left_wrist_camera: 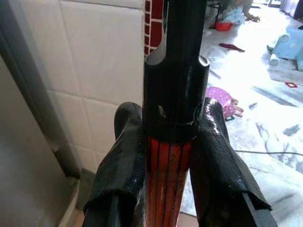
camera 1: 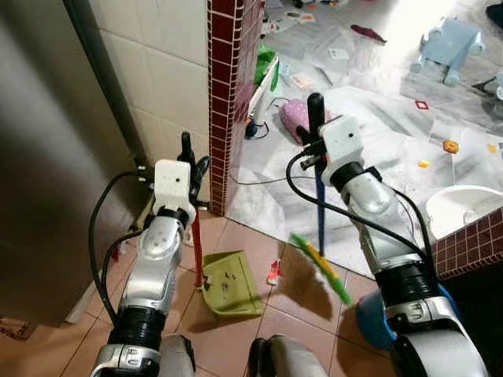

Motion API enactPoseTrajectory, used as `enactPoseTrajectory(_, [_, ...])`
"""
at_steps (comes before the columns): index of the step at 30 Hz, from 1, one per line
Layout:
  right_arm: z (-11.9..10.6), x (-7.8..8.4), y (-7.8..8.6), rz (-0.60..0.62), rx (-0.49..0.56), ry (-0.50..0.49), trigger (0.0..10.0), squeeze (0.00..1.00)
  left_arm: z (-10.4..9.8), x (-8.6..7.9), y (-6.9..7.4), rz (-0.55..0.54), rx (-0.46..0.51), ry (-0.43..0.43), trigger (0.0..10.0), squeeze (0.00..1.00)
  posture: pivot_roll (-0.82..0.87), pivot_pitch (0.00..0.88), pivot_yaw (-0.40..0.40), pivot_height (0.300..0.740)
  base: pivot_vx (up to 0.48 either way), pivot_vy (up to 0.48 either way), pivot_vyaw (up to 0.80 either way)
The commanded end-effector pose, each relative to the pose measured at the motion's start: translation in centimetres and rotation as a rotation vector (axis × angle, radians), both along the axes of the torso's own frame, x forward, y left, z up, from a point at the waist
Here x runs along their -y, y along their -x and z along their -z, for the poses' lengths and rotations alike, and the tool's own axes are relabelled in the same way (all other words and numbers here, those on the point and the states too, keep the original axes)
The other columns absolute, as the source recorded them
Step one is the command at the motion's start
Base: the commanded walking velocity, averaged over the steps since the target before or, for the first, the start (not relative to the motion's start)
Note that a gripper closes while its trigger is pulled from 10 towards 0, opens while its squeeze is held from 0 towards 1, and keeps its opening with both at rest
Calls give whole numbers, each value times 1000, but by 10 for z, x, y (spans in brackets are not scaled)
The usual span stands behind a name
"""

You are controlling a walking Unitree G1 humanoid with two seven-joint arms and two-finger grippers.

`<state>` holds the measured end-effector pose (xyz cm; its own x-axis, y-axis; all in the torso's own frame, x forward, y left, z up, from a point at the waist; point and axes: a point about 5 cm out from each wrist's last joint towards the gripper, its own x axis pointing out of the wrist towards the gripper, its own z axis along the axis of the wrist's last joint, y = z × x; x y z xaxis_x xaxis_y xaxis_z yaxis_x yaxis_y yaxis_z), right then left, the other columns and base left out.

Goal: Sweep floor

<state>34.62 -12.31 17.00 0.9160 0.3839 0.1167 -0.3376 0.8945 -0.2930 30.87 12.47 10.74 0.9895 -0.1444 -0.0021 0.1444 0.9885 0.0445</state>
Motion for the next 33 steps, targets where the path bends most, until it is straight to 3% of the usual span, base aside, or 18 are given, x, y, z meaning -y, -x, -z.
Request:
enactPoseTrajectory(1, [-2, 7, -2, 37, -10, -30, 10000, 0, 2, 5, 1, 31, -16, -2, 10000, 0, -46, 170, -85, 740, 0, 0, 0])
enactPoseTrajectory(11, [2, 15, -8, 105, -129, -229, 10000, 0, 19, 14, -1, 56, -96, -2, 10000, 0, -63, 163, -81, 740, 0, 0, 0])
enactPoseTrajectory(16, [4, 15, -11, 148, -210, -408, 10000, 0, 20, 18, -2, 68, -102, -1, 10000, 0, -65, 158, -86, 740, 0, 0, 0])
enactPoseTrajectory(22, [-6, 9, -15, 165, -216, -556, 10000, 0, 22, 20, -3, 63, -104, 2, 10000, 0, -61, 156, -94, 740, 0, 0, 0])
enactPoseTrajectory(26, [-10, 9, -16, 168, -202, -585, 10000, 0, 22, 20, -3, 62, -103, 3, 10000, 0, -61, 155, -94, 740, 0, 0, 0])
enactPoseTrajectory(30, [-30, 6, -18, 126, -152, -632, 10000, 0, 23, 20, -2, 55, -106, 13, 10000, 0, -64, 154, -96, 740, 0, 0, 0])
enactPoseTrajectory(33, [-40, 4, -18, 88, -112, -590, 10000, 0, 24, 20, -2, 55, -108, 14, 10000, 0, -65, 155, -96, 740, 0, 0, 0])
